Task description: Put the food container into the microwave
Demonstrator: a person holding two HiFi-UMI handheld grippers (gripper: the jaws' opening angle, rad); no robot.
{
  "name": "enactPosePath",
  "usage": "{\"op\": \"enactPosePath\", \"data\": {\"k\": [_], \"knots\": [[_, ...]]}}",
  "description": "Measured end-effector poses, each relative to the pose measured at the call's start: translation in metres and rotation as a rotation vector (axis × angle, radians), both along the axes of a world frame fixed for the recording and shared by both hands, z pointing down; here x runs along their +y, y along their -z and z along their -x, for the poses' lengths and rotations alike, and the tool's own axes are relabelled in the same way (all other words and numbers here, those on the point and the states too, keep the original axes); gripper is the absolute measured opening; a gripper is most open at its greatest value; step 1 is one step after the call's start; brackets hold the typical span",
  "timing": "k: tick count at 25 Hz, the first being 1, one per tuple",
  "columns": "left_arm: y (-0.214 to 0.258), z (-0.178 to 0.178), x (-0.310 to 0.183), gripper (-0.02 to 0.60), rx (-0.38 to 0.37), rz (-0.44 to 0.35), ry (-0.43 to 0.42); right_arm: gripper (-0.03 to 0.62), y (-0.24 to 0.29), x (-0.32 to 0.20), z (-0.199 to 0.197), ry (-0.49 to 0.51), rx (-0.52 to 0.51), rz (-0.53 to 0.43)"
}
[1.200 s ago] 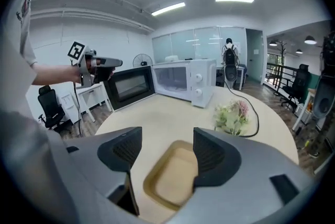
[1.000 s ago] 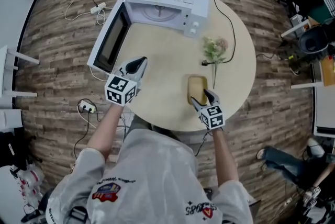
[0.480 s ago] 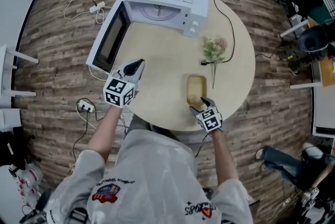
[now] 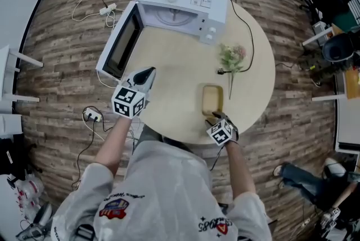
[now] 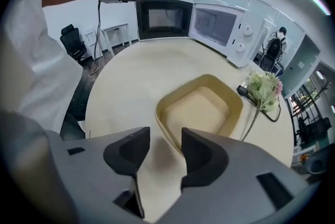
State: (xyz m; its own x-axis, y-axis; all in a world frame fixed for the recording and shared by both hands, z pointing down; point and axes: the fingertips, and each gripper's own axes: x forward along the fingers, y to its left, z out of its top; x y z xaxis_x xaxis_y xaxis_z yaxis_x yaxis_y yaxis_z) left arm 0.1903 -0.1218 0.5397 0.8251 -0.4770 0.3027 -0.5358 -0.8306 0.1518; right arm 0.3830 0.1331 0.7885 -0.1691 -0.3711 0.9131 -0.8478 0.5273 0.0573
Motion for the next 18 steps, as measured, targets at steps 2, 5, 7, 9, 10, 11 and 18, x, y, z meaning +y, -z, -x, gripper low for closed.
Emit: {"op": "enactPosePath", "data": {"k": [2,5,7,9,10,11,18], "knots": [[0.001,0.001,0.000,0.005,0.001,-0.001,0.003,0.179,0.001,-0.002,-0.001,0.005,0.014,-0.005],[0.002,0.006,-0.001,0.005,0.004,0.002,0.011,0.095,0.002,-0.004,-0.002,0.021,0.045,-0.007],[0.001,0.010,0.000,0.005,0.004,0.004,0.018,0.084,0.002,-0.004,0.000,0.024,0.043,-0.005],[0.000,0.013,0.002,0.005,0.005,0.005,0.023,0.070,0.003,-0.003,0.005,0.029,0.031,-0.010],[-0.001,0.014,0.003,0.005,0.005,0.006,0.024,0.058,0.004,-0.004,0.007,0.035,0.029,-0.015],[0.000,0.016,0.003,0.005,0.006,0.006,0.025,0.043,0.005,-0.005,0.008,0.042,0.030,-0.024],[0.005,0.027,0.004,0.005,0.012,0.000,0.038,0.023,0.020,-0.020,0.015,0.088,0.075,-0.076]]}}
